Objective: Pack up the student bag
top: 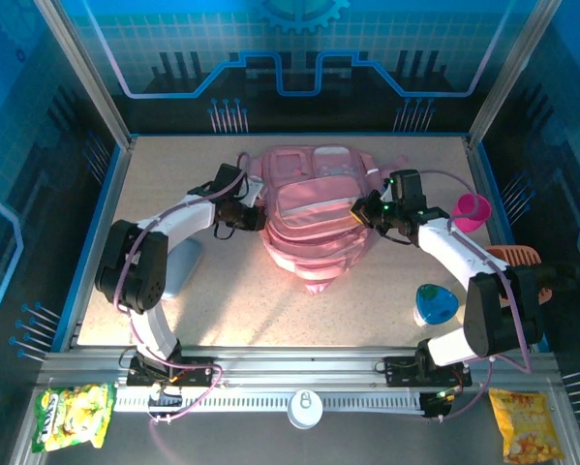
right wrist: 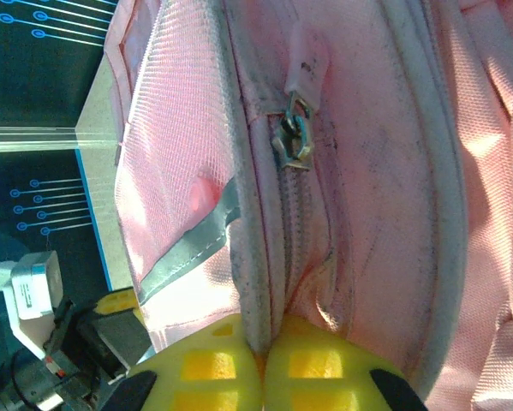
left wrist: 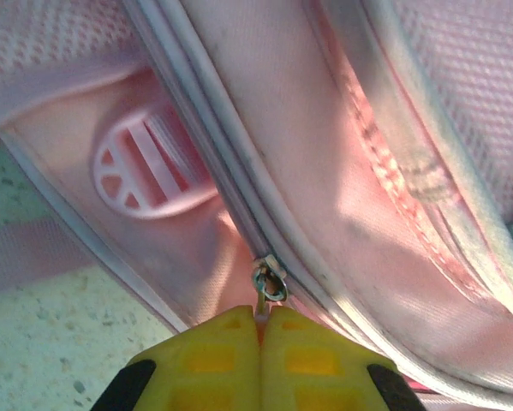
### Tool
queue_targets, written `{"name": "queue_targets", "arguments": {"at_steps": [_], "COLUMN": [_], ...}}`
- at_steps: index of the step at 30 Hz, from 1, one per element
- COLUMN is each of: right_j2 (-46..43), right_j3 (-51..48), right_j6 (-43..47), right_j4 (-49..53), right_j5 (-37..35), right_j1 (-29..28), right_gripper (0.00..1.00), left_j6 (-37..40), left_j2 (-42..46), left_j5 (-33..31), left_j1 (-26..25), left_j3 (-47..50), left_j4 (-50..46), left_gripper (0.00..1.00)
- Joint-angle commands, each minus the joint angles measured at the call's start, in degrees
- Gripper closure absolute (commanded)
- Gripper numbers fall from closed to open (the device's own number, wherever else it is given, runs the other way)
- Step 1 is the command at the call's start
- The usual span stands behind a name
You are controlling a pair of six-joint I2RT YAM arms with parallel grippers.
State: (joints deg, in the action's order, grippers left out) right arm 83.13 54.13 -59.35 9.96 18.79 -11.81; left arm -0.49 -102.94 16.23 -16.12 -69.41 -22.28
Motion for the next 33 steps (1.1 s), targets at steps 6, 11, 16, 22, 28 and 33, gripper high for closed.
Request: {"name": "queue_targets", "arguments": {"at_steps": [6,11,16,22,28,33], "right_j2": [-1.0,-1.0,-1.0,0.2,-0.1,-3.3], "right_j3": [2.3,1.9,1.2,0.6,0.2,-0.4], "right_j6": [3.8,4.1,3.7,4.2,6.1,9.1], "right_j4": [1.6,1.3,-0.3,-1.4,-0.1,3.4], "right_j5": [2.6,3.1,4.2,4.4,1.5,-2.8], "right_j1": [1.6,1.5,1.5,0.1,-0.9,-1.3], "right_gripper": [0.94,0.94,0.93,0.89,0.62,0.34], "left_j6": [3.6,-2.8,-9.4,-14.1,-21.1,-27.0], "left_j2": [-5.3,-8.1,-8.9,-1.4,10.9,20.7], "left_j5": [1.3,-1.0,-4.0,-9.8,-16.1,-23.2], "left_j1": [3.7,4.0,4.0,4.0,4.1,4.6], "left_j3": [-9.2,-12.1,-13.4,-7.5,2.3,11.8], "left_j4": [-3.0,-0.2,2.5,3.7,-1.1,-7.9], "left_gripper": [1.0,1.0,0.89,0.65,0.35,0.17]}}
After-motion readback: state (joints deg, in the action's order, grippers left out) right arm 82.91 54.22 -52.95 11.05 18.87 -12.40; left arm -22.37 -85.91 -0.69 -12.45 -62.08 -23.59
